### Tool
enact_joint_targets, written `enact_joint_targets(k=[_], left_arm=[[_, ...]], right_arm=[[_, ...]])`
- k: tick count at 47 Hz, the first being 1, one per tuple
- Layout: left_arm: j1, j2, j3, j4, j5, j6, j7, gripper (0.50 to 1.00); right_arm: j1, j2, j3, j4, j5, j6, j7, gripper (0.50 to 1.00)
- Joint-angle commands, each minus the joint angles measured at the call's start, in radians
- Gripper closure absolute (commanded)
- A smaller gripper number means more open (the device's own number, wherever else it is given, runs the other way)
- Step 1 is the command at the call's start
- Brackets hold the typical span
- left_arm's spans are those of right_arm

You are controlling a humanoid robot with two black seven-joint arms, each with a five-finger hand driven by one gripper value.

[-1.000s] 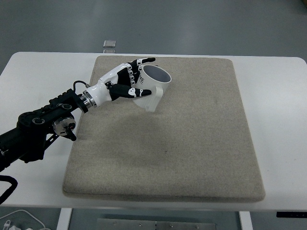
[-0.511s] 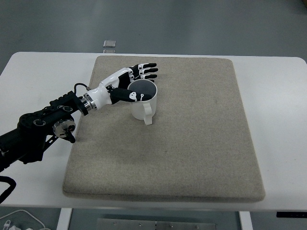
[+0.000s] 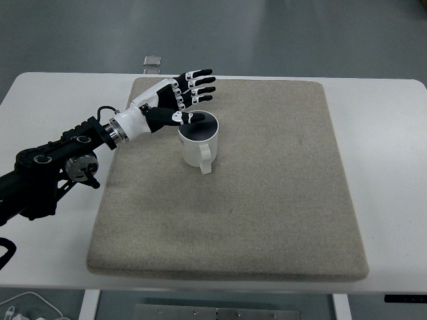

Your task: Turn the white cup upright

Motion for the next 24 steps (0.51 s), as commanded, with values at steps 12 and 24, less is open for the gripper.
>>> enact_joint_targets(k=[12, 24], left_arm=[[-0.031, 0.059, -0.008, 0.004, -0.034, -0.001, 0.0, 0.714], [-0.062, 0.074, -0.018, 0.016, -0.053, 0.005, 0.0, 0.709]], right_arm=[[0.0, 0.0, 0.0, 0.0, 0.0, 0.0, 0.0, 0.57], [0.0, 0.0, 0.0, 0.0, 0.0, 0.0, 0.0, 0.57]])
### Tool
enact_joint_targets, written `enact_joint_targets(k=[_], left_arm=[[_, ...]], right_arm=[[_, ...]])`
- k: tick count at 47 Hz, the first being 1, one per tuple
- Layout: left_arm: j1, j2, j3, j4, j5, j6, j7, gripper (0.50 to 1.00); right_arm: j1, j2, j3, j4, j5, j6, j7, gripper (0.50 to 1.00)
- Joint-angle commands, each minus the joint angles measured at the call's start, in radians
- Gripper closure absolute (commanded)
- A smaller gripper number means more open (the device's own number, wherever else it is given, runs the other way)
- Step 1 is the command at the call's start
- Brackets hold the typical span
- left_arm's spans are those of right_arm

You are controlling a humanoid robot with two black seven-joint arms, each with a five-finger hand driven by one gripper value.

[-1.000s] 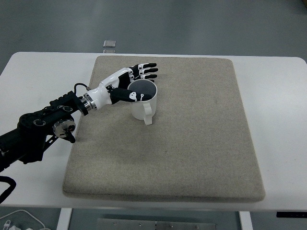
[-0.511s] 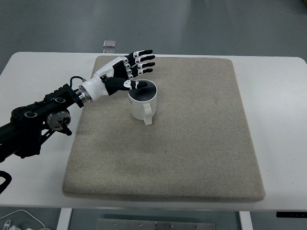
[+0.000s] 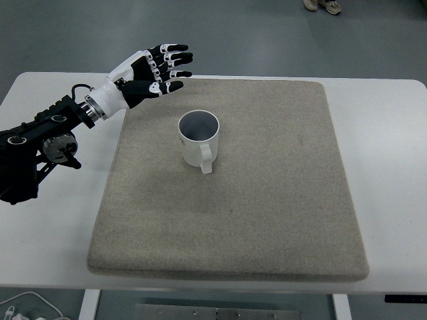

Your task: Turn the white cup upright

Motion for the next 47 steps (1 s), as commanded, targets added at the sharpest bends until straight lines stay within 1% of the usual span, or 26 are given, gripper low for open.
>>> enact_joint_targets(k=[1, 5, 10, 12, 13, 15, 16, 17, 21, 27, 36, 42, 45, 47], left_arm=[[-0.009, 0.003, 0.002, 0.003, -0.018, -0.001, 0.0, 0.705], [-0.018, 0.015, 0.003, 0.006, -0.021, -0.007, 0.0, 0.686], [-0.021, 0.02, 0.003, 0.012, -0.023, -0.008, 0.0, 0.619], [-0.024, 0.02, 0.003, 0.021, -0.021, -0.01, 0.0, 0.604], [-0.026, 0.02, 0.003, 0.024, -0.023, -0.012, 0.0, 0.581], [-0.029, 0.02, 0.002, 0.035, -0.023, -0.016, 0.0, 0.557], [-0.029, 0.02, 0.002, 0.043, -0.023, -0.019, 0.0, 0.521], [-0.029, 0.02, 0.002, 0.052, -0.023, -0.025, 0.0, 0.506], [-0.032, 0.012, 0.002, 0.086, -0.029, -0.051, 0.0, 0.506], [-0.05, 0.004, 0.005, 0.146, -0.063, -0.053, 0.0, 0.506], [-0.055, -0.004, 0.005, 0.164, -0.159, -0.053, 0.002, 0.506], [-0.07, -0.01, 0.005, 0.185, -0.222, -0.053, 0.091, 0.506], [-0.075, -0.013, 0.005, 0.199, -0.254, -0.053, 0.143, 0.506], [-0.081, -0.019, 0.005, 0.21, -0.279, -0.053, 0.19, 0.506]], right_arm=[[0.0, 0.0, 0.0, 0.0, 0.0, 0.0, 0.0, 0.57], [0.0, 0.0, 0.0, 0.0, 0.0, 0.0, 0.0, 0.57], [0.0, 0.0, 0.0, 0.0, 0.0, 0.0, 0.0, 0.57], [0.0, 0.0, 0.0, 0.0, 0.0, 0.0, 0.0, 0.57], [0.0, 0.0, 0.0, 0.0, 0.0, 0.0, 0.0, 0.57], [0.0, 0.0, 0.0, 0.0, 0.0, 0.0, 0.0, 0.57], [0.0, 0.0, 0.0, 0.0, 0.0, 0.0, 0.0, 0.57], [-0.001, 0.0, 0.0, 0.0, 0.0, 0.0, 0.0, 0.57], [0.0, 0.0, 0.0, 0.001, 0.0, 0.0, 0.0, 0.57], [-0.001, 0.0, 0.0, 0.0, 0.0, 0.0, 0.0, 0.57], [-0.001, 0.0, 0.0, 0.0, 0.0, 0.0, 0.0, 0.57], [-0.001, 0.0, 0.0, 0.0, 0.0, 0.0, 0.0, 0.57], [0.0, 0.0, 0.0, 0.0, 0.0, 0.0, 0.0, 0.57], [0.0, 0.0, 0.002, 0.0, 0.0, 0.0, 0.0, 0.57]])
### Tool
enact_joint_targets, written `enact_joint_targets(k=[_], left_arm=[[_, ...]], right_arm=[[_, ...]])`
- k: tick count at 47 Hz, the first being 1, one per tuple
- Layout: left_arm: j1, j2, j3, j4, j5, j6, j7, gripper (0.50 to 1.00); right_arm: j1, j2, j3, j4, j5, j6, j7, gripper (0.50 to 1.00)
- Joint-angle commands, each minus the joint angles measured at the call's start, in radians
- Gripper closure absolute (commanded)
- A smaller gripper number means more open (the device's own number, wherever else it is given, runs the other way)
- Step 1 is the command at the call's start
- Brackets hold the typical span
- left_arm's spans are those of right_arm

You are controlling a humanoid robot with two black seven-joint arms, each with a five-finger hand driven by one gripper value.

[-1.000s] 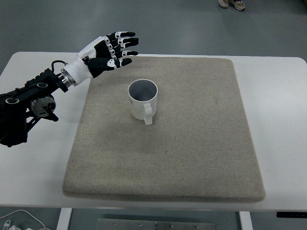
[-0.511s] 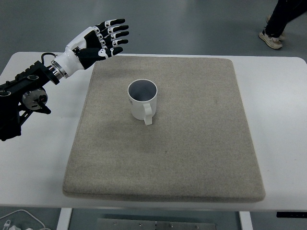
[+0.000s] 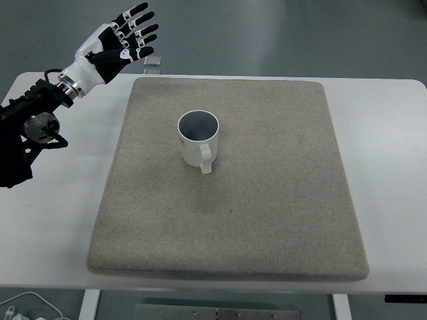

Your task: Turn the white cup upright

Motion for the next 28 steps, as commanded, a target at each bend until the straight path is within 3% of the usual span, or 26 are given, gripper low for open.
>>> enact_joint_targets(k=[1, 9, 20, 28], left_arm=[[-0.01, -0.01, 0.0, 0.022, -0.051, 0.002, 0.091, 0.506], [-0.016, -0.033, -0.002, 0.062, -0.2, 0.016, 0.324, 0.506], [-0.018, -0.033, -0.04, 0.074, -0.252, 0.019, 0.406, 0.504], [-0.01, -0.034, -0.118, 0.079, -0.309, 0.039, 0.561, 0.504]], right_arm=[[0.0, 0.0, 0.003, 0.0, 0.0, 0.0, 0.0, 0.57], [-0.001, 0.0, 0.008, 0.012, 0.003, 0.011, 0.0, 0.57], [-0.001, 0.0, 0.009, 0.015, 0.005, 0.012, 0.0, 0.57], [-0.003, 0.0, 0.009, 0.017, 0.005, 0.015, 0.0, 0.57]])
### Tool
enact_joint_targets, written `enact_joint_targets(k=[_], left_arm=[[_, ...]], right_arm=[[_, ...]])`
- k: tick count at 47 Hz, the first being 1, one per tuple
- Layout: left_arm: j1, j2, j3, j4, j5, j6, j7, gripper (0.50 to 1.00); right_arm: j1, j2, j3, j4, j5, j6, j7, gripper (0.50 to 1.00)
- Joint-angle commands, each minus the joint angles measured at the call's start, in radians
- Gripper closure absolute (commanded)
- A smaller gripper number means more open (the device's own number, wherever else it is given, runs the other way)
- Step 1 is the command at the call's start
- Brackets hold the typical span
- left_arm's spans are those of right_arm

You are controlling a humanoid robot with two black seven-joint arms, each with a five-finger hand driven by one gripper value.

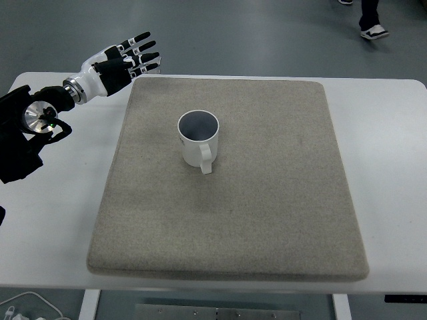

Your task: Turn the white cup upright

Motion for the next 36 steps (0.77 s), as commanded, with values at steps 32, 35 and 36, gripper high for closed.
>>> enact_joint_targets(k=[32, 35, 36], left_arm=[[0.017, -0.001, -0.058, -0.003, -0.147, 0.029, 0.11, 0.506], [0.017, 0.001, -0.058, -0.003, -0.151, 0.029, 0.11, 0.504], [0.018, 0.001, -0.058, -0.003, -0.153, 0.027, 0.11, 0.504]], right_arm=[[-0.008, 0.0, -0.001, 0.001, 0.0, 0.036, 0.0, 0.57], [-0.008, 0.0, -0.001, 0.003, 0.0, 0.041, 0.0, 0.57], [-0.008, 0.0, -0.001, 0.003, 0.0, 0.046, 0.0, 0.57]])
